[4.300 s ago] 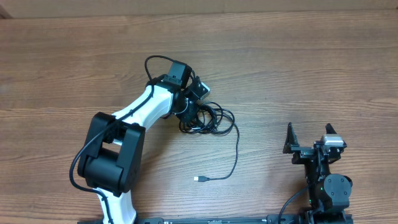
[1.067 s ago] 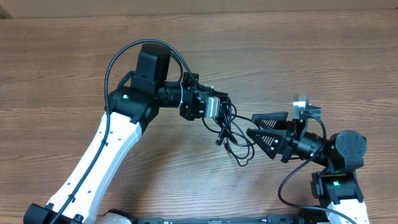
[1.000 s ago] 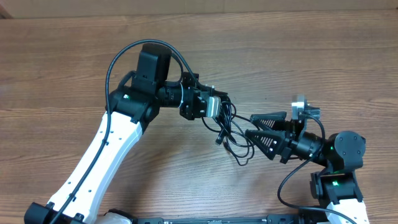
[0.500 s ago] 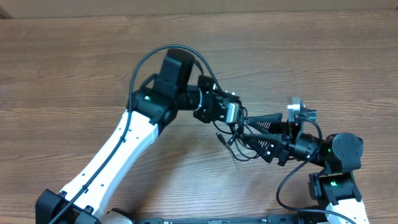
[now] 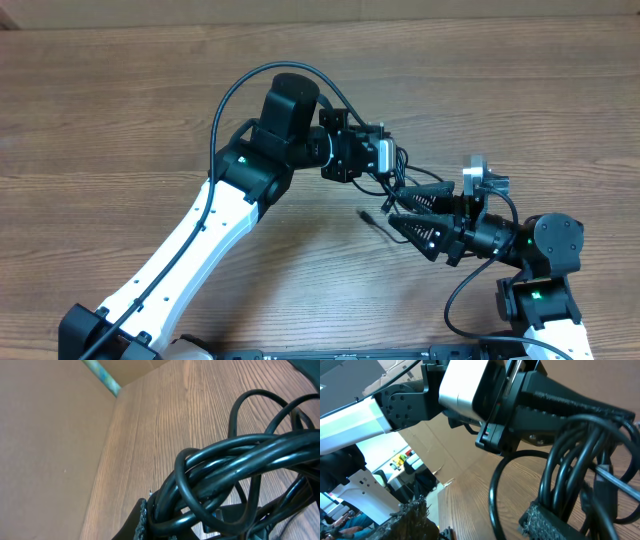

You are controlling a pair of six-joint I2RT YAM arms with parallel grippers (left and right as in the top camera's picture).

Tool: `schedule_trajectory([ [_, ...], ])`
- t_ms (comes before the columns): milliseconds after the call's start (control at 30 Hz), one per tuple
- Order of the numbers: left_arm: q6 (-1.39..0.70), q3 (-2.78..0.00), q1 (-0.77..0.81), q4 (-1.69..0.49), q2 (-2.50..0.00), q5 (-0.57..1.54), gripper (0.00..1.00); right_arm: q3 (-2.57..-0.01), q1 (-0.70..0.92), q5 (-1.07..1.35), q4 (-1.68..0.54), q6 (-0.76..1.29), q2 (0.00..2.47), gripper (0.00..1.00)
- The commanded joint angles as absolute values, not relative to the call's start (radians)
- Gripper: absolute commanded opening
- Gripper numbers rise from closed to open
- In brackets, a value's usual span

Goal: Untangle cables
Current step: 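Move the right gripper to the hanging cable loops below the left gripper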

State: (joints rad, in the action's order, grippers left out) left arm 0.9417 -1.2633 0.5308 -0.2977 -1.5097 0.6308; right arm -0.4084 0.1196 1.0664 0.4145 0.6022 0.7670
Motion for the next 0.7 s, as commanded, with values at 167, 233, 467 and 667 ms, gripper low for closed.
schedule_trajectory([
  [167,0.806,-1.282,0.554,-0.268,-1.511,0.639,0.04,-0.43,0.125,1.066,0.414,0.605,0.77,0.64],
  [233,0.807,-1.282,0.56,-0.278,-1.511,0.624,0.04,-0.43,0.125,1.067,0.413,0.605,0.77,0.64],
  [467,0.888,-1.282,0.561,-0.408,-1.511,0.479,0.04,-0.43,0.125,1.066,0.416,0.606,0.77,0.63],
  [667,0.906,-1.282,0.562,-0.434,-1.511,0.509,0.04,-0.43,0.125,1.047,0.409,0.598,0.77,0.63],
])
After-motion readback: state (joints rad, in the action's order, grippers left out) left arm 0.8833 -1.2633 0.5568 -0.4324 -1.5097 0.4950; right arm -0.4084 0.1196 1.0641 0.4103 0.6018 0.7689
